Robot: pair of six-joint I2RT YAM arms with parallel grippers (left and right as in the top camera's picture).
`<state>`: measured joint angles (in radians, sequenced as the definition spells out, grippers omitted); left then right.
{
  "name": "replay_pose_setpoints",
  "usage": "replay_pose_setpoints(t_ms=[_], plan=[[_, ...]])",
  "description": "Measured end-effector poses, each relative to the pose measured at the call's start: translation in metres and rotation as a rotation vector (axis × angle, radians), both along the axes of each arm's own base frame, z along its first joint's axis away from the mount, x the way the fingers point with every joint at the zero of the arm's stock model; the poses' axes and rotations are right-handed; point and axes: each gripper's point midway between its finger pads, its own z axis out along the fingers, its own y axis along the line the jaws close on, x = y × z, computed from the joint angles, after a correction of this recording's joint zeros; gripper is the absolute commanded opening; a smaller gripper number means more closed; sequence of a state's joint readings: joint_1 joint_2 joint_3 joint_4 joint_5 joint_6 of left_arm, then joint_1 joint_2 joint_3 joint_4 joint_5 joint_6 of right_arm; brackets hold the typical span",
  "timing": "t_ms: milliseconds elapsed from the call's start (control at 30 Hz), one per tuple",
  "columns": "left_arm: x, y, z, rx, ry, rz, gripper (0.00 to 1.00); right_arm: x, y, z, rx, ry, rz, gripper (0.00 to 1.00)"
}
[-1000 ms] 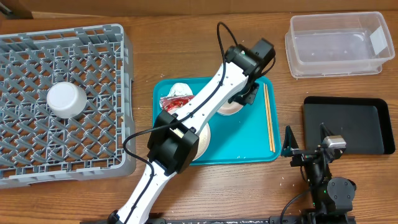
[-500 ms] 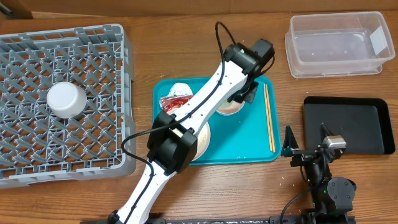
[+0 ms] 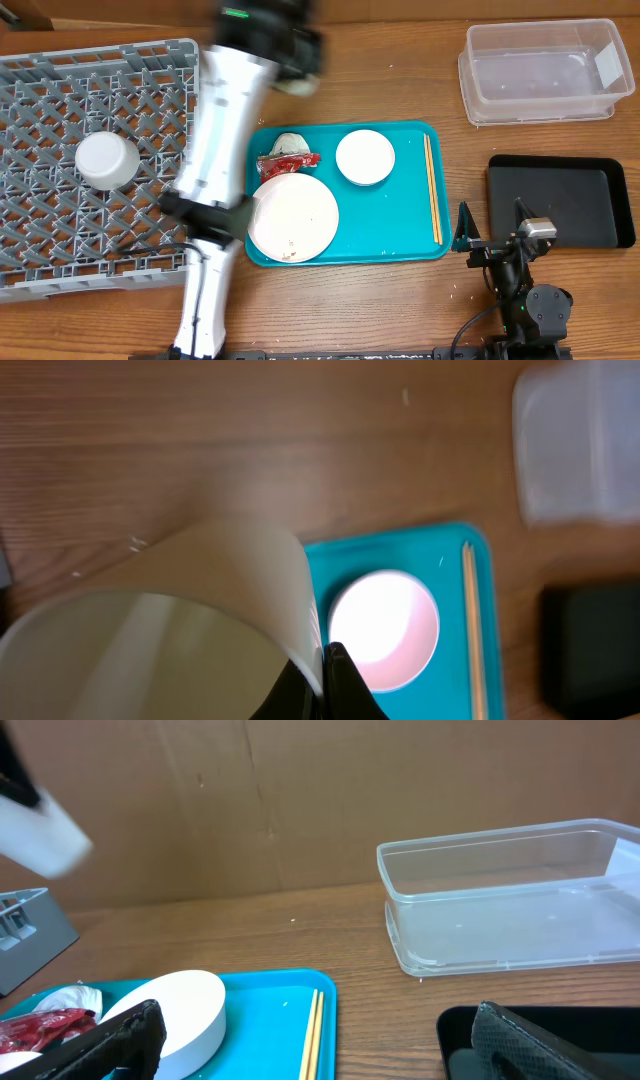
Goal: Sort waste into correct bins and load items into the dishwasher
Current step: 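Carry the white cup to the back of the dish rack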
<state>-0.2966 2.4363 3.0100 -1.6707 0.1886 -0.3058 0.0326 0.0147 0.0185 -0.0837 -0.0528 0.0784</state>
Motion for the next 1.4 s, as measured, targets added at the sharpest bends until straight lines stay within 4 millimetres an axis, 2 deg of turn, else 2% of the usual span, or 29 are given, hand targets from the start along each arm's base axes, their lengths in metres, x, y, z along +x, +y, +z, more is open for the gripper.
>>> replay_pose_setpoints(t_ms=[100,167,233,267,300,400,567,733,833,1000,1167,1400], plan=[[0.028,0.081,0.016,-0.187,-0.021,0.099,0.04,0.000,0.000,0.000,0.000,0.000,0.000,1.00],[0.039,0.132,0.028,-0.296,-0.059,0.141,0.04,0.000,0.000,0.000,0.000,-0.001,0.000,1.00],[0.040,0.197,0.037,-0.405,-0.104,0.193,0.04,0.000,0.000,0.000,0.000,0.000,0.000,1.00],[0.038,0.214,0.038,-0.430,-0.111,0.213,0.04,0.000,0.000,0.000,0.000,0.000,0.000,1.00],[0.032,0.254,0.037,-0.485,-0.120,0.259,0.04,0.000,0.000,0.000,0.000,0.000,-0.001,1.00],[0.021,0.304,0.028,-0.583,-0.140,0.291,0.04,0.000,0.000,0.000,0.000,0.000,0.000,1.00],[0.011,0.352,0.014,-0.762,-0.251,0.237,0.04,0.000,0.000,0.000,0.000,0.000,0.000,1.00],[0.009,0.384,0.003,-0.886,-0.417,0.167,0.04,0.000,0.000,0.000,-0.001,0.000,0.000,1.00],[0.010,0.389,-0.010,-0.917,-0.463,0.136,0.04,0.000,0.000,0.000,0.000,-0.001,0.000,1.00],[0.014,0.381,-0.030,-0.954,-0.473,0.102,0.04,0.000,0.000,0.000,0.000,-0.001,0.000,1.00],[0.021,0.367,-0.038,-0.953,-0.490,0.047,0.04,0.000,0.000,0.000,0.000,0.000,0.000,1.00],[0.036,0.334,-0.052,-0.891,-0.564,-0.098,0.04,0.000,0.000,0.000,0.000,-0.001,0.000,1.00]])
